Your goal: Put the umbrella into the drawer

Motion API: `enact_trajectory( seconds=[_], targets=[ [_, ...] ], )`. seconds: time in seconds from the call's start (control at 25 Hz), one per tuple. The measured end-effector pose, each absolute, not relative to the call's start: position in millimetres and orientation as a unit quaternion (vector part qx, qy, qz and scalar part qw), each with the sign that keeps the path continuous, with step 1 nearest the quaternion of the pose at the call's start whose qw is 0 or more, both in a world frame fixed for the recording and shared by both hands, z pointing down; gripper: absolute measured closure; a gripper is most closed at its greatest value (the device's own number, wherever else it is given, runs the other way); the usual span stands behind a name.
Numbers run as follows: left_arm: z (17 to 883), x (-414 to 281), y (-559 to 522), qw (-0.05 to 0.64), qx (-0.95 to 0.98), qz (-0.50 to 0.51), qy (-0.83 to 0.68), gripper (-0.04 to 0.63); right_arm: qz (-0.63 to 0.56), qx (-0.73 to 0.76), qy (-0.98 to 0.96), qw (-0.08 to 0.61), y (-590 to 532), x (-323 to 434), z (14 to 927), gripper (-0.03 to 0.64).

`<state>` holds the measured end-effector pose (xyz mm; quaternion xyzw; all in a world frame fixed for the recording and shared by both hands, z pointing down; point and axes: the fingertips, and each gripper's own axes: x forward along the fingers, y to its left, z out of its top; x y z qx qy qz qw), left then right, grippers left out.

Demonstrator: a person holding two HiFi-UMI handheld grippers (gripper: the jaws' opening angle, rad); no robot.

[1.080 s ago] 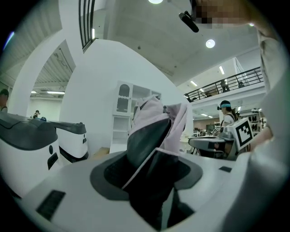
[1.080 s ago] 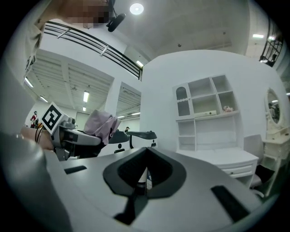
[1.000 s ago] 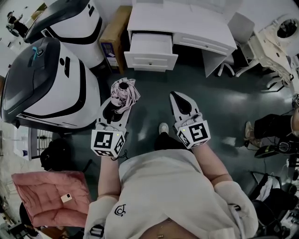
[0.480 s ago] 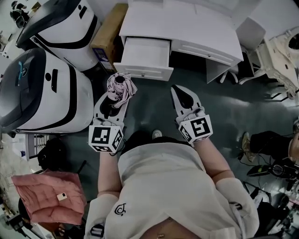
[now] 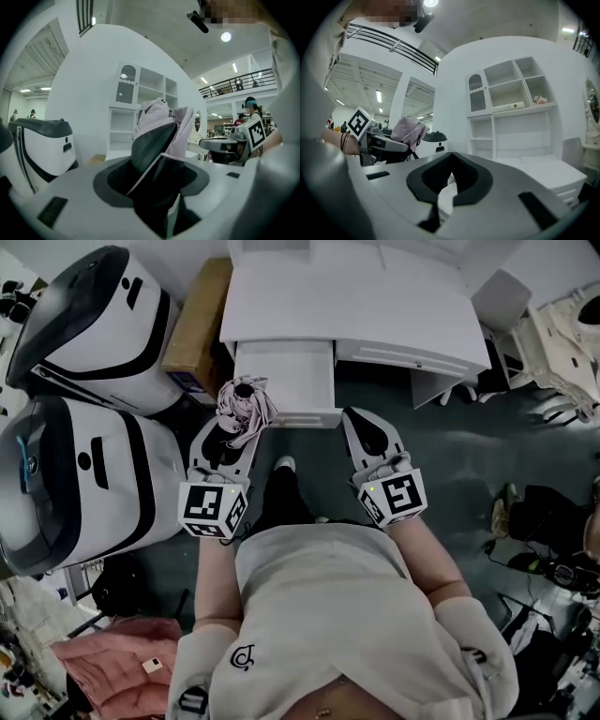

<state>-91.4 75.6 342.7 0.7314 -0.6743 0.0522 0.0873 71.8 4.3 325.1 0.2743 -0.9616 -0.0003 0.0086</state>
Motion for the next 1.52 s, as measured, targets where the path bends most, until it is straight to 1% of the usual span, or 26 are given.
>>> enact_trajectory(
  seconds=[0.24, 0.4, 0.6, 0.84, 1.2, 1.52],
  targets=[
    [356.1, -129.9, -12.3, 0.094, 0.766, 0.074, -0.631, 0.356, 0.007, 0.311, -0.95, 0.019, -58.9, 30.0, 333.0, 0.611],
    [377.2, -148.3, -60.9, 0.116, 0.792, 0.089, -0.593, 0.356, 0.015, 0.351, -0.936, 0.026, -98.2, 10.7, 342.6, 0.611],
    [424.8, -164.8, -108.8, 0.153, 0.814, 0.116, -0.548, 0.356, 0.024, 0.382, -0.923, 0.037, -140.6, -11.9, 364.3, 0.611],
    [481.7, -154.2, -136.6, 0.217, 0.832, 0.146, -0.489, 0.356, 0.058, 0.411, -0.908, 0.06, -168.2, -12.4, 396.9, 0.611],
    [586.8, -117.3, -150.1, 0.287, 0.836, 0.217, -0.415, 0.356, 0.106, 0.42, -0.894, 0.11, -194.2, 0.9, 458.5, 0.611],
    [671.9, -102.7, -151.7, 0.301, 0.829, 0.304, -0.361, 0.354, 0.136, 0.424, -0.887, 0.125, -210.6, 13.3, 498.1, 0.611]
  ],
)
